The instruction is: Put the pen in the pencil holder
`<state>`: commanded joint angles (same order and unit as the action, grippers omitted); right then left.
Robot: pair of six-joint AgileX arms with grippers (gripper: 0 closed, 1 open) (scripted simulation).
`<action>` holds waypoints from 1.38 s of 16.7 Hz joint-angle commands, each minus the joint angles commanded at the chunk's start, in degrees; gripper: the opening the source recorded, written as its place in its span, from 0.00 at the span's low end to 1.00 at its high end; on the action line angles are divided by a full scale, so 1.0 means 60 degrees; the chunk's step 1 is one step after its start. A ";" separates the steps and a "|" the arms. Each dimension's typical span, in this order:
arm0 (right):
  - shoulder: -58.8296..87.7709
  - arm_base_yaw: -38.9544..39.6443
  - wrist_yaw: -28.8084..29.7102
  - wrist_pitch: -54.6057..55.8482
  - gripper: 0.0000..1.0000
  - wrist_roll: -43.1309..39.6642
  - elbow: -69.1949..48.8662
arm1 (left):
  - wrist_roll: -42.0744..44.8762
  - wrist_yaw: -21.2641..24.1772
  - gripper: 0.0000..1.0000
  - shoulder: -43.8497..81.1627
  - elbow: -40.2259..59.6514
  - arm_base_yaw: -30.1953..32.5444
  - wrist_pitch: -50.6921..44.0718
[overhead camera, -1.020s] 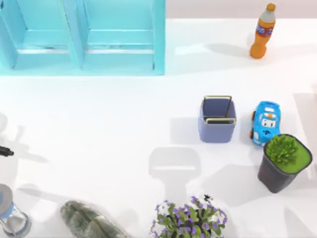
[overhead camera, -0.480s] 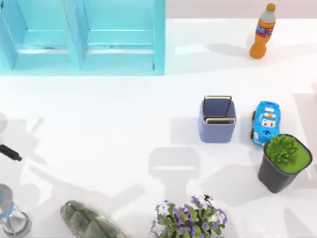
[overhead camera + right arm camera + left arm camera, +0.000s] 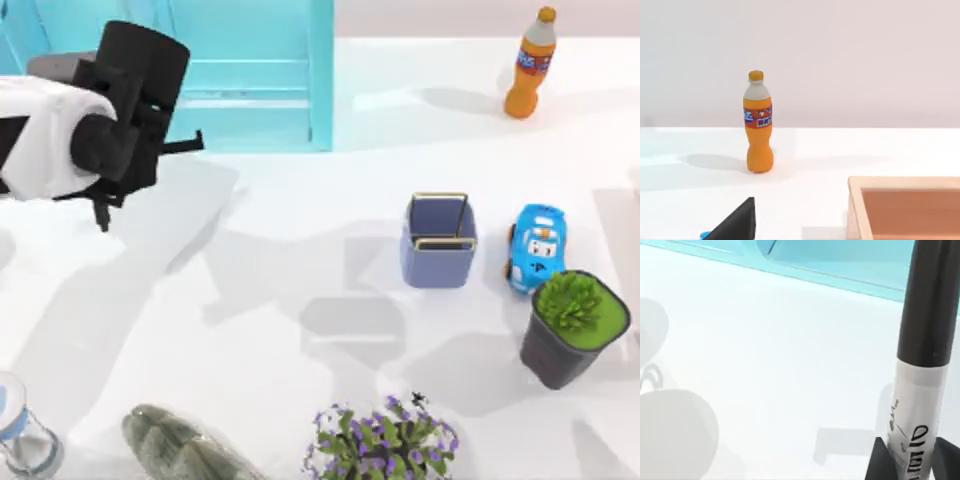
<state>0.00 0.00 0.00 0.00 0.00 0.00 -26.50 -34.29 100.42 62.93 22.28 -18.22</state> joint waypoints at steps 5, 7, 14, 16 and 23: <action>0.0000 0.0000 0.0000 0.0000 1.00 0.0000 0.0000 | 0.2053 -0.4904 0.00 0.3476 0.2951 0.3139 0.2495; 0.0000 0.0000 0.0000 0.0000 1.00 0.0000 0.0000 | 0.2569 -0.6395 0.00 0.4459 0.4089 0.4211 0.3529; 0.0000 0.0000 0.0000 0.0000 1.00 0.0000 0.0000 | 0.3381 -0.9441 0.00 0.6282 0.7121 0.6842 0.6476; 0.0000 0.0000 0.0000 0.0000 1.00 0.0000 0.0000 | 0.3416 -0.9835 0.00 0.6474 0.7565 0.7181 0.6928; 0.0000 0.0000 0.0000 0.0000 1.00 0.0000 0.0000 | 0.3414 -0.9421 0.00 0.7496 0.9037 0.7233 0.8006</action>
<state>0.00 0.00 0.00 0.00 0.00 0.00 -6.01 -90.82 145.39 117.15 65.68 29.81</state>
